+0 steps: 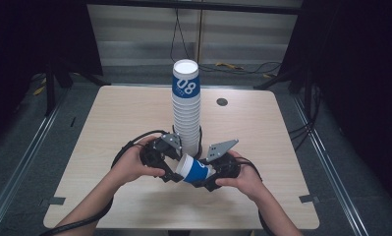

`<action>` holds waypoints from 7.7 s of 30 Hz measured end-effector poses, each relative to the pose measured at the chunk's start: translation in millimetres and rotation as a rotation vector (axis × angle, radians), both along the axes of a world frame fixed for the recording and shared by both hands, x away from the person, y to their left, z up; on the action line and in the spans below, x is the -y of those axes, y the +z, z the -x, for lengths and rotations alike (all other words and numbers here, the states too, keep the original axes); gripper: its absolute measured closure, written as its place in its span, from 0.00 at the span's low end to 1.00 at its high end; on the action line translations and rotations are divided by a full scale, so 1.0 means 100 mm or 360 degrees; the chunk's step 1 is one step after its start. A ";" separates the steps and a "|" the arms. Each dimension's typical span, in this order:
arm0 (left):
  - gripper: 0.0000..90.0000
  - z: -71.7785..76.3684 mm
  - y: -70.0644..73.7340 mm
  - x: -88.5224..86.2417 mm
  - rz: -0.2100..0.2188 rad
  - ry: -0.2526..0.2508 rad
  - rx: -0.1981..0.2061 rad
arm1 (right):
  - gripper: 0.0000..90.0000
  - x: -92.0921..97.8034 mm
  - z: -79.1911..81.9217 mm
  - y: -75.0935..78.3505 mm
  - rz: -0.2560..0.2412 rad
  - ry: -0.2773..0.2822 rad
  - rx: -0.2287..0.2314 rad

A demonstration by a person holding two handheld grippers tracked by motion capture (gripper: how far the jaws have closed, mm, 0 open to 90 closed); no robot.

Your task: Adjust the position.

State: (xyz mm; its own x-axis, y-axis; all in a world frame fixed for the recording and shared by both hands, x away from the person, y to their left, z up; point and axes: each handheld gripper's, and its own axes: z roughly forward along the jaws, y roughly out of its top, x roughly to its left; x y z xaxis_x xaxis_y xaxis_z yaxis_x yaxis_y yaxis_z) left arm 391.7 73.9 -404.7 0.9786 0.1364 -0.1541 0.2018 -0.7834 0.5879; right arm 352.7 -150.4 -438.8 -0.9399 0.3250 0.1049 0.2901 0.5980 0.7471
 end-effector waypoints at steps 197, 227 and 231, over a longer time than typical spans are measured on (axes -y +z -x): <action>0.20 0.00 0.11 0.22 -0.0575 -0.0188 0.0186 | 0.16 -0.12 -0.05 -0.33 -0.0036 -0.0017 0.0074; 0.19 0.01 0.09 0.29 -0.0542 -0.0168 0.0183 | 0.26 -0.29 -0.04 -0.43 -0.0048 -0.0002 0.0095; 0.19 0.01 0.10 0.30 -0.0561 -0.0176 0.0195 | 0.31 -0.30 -0.03 -0.43 -0.0020 0.0017 0.0122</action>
State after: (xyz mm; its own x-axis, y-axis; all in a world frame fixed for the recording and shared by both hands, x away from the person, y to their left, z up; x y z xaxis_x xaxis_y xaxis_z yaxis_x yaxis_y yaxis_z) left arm 390.4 44.3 -394.9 0.9986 0.0530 0.0021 0.0500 -0.9547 0.2935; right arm 356.1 -120.5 -482.2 -0.9488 0.3139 0.0364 0.2253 0.5914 0.7742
